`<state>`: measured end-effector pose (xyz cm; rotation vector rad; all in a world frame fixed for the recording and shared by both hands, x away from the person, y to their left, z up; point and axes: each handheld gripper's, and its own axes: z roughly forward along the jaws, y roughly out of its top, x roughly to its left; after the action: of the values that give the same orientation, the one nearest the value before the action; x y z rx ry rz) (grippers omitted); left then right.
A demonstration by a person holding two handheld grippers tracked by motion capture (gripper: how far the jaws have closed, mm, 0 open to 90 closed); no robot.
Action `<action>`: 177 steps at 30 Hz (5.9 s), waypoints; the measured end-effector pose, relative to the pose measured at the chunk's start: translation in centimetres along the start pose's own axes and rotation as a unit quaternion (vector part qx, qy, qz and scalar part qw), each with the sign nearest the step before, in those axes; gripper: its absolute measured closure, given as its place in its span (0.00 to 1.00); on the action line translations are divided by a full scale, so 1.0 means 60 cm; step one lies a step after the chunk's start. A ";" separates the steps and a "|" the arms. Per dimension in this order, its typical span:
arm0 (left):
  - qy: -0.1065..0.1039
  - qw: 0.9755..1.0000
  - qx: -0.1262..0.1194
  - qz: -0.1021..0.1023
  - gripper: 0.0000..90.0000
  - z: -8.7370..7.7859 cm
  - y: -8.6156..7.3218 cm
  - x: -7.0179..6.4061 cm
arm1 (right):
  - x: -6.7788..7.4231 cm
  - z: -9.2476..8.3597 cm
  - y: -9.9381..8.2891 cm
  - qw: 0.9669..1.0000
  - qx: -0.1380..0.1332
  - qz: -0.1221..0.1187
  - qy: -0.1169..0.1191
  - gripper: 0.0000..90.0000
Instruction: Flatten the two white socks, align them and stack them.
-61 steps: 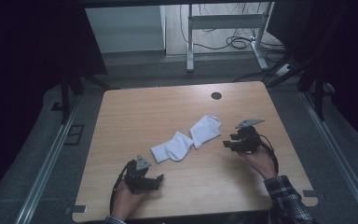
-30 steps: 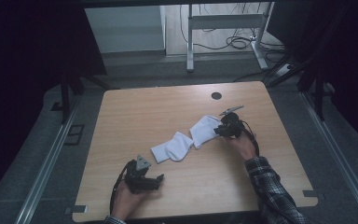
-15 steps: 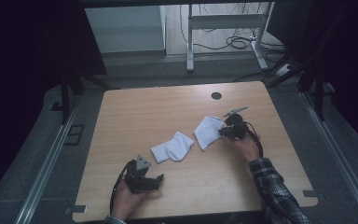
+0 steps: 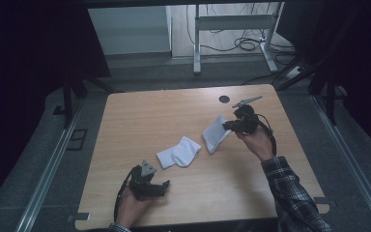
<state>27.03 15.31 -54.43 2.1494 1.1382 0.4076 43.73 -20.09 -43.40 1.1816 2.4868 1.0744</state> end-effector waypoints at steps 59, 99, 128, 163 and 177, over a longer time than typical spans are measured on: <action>0.003 1.000 -0.001 -0.004 0.13 0.006 0.006 0.002 | -0.155 -0.075 -0.253 0.991 0.016 0.081 -0.103 0.81; -0.050 0.997 -0.002 0.062 0.75 0.190 0.309 -0.052 | -0.154 -0.096 -0.255 0.988 -0.016 0.065 -0.136 0.73; -0.055 0.997 0.034 0.047 0.96 0.256 0.317 -0.053 | -0.148 -0.069 -0.256 0.991 0.018 0.071 -0.113 0.92; -0.051 0.997 -0.052 0.037 0.96 -0.020 0.201 -0.012 | -0.013 -0.103 -0.186 0.999 -0.044 -0.027 -0.012 0.91; -0.016 0.999 -0.046 0.012 0.95 -0.078 0.071 -0.022 | 0.056 -0.060 -0.185 0.996 -0.001 -0.069 0.050 0.91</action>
<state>26.34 14.45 -48.10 2.0837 1.0568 0.4255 33.20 -24.20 -47.93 0.9619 2.5983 1.1234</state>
